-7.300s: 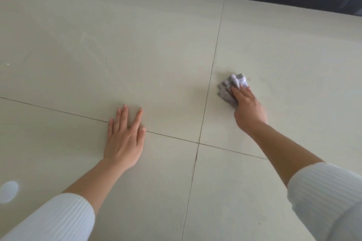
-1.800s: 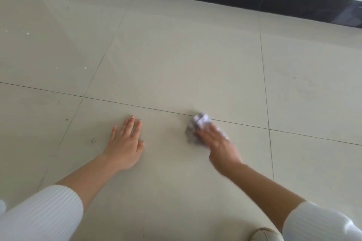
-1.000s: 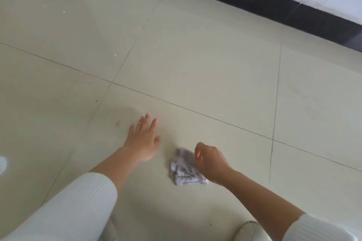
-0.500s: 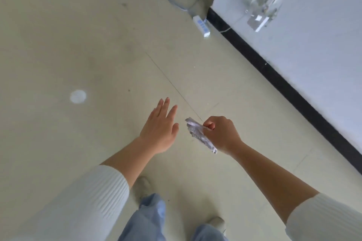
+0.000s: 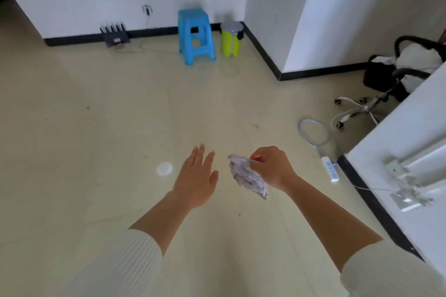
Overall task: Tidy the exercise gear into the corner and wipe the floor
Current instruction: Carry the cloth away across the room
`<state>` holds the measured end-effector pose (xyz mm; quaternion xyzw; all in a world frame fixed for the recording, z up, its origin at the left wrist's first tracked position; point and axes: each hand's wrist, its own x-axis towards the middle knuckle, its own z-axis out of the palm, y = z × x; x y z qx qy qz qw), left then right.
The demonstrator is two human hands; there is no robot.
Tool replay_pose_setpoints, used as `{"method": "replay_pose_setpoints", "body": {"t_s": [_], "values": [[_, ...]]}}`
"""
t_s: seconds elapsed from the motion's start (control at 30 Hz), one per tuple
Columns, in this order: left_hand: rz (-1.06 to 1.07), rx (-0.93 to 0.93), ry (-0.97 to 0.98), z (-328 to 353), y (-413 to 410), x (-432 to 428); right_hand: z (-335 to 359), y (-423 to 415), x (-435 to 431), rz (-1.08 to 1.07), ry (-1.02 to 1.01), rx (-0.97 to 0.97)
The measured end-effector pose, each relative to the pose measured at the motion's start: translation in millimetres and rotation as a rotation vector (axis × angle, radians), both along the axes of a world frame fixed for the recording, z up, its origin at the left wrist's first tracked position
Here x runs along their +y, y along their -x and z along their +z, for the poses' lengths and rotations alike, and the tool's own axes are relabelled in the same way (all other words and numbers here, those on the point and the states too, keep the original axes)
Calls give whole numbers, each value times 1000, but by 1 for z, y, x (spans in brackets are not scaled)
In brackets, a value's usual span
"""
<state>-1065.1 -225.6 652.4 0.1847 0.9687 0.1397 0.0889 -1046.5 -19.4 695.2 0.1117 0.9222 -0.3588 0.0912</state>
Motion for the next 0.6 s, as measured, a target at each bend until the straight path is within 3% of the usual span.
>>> {"method": "replay_pose_setpoints", "body": {"t_s": [0.3,0.6], "values": [[205,163,-84,85,244,-25,88,273,-30,189,-118,208],[352,233,-64,137,498,-13,132,555,-20,191,-77,315]]}}
